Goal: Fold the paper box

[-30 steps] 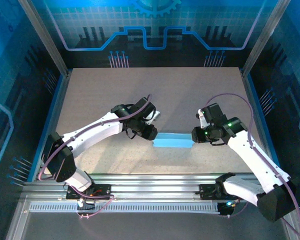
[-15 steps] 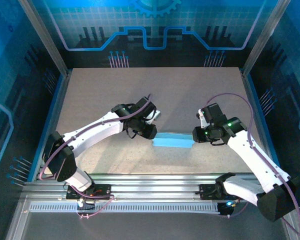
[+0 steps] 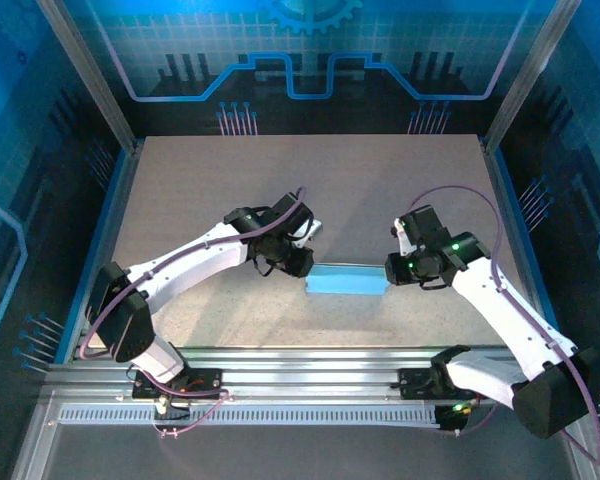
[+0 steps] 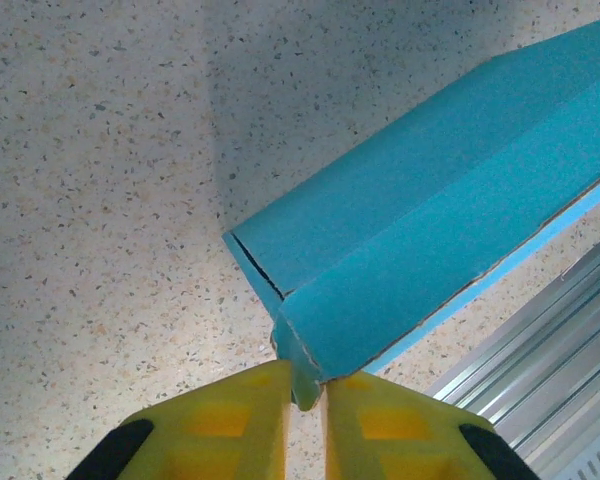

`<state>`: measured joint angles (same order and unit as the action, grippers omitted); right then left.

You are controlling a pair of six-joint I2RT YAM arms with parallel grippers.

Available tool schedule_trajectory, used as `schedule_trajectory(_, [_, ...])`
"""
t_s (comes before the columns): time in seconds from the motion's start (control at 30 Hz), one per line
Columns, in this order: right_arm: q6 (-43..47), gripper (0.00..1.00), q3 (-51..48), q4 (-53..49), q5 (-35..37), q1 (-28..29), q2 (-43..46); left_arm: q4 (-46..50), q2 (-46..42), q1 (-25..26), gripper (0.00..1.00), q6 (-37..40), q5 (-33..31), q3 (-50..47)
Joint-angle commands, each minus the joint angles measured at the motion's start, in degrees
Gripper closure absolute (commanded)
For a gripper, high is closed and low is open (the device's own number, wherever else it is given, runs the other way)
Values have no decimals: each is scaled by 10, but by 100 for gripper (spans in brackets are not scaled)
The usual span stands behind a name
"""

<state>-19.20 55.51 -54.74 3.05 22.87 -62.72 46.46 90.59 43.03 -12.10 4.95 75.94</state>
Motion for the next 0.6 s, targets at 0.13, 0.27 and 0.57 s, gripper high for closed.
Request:
schedule_trajectory(0.13, [12, 83, 14, 6, 15, 9, 2, 12, 10, 0, 87, -11, 16, 29])
schedule_trajectory(0.27, [15, 86, 22, -5, 20, 15, 4, 15, 13, 0, 88, -16, 17, 37])
schedule_trajectory(0.57, [12, 89, 33, -27, 33, 28, 0, 37, 27, 0, 90, -37, 23, 62])
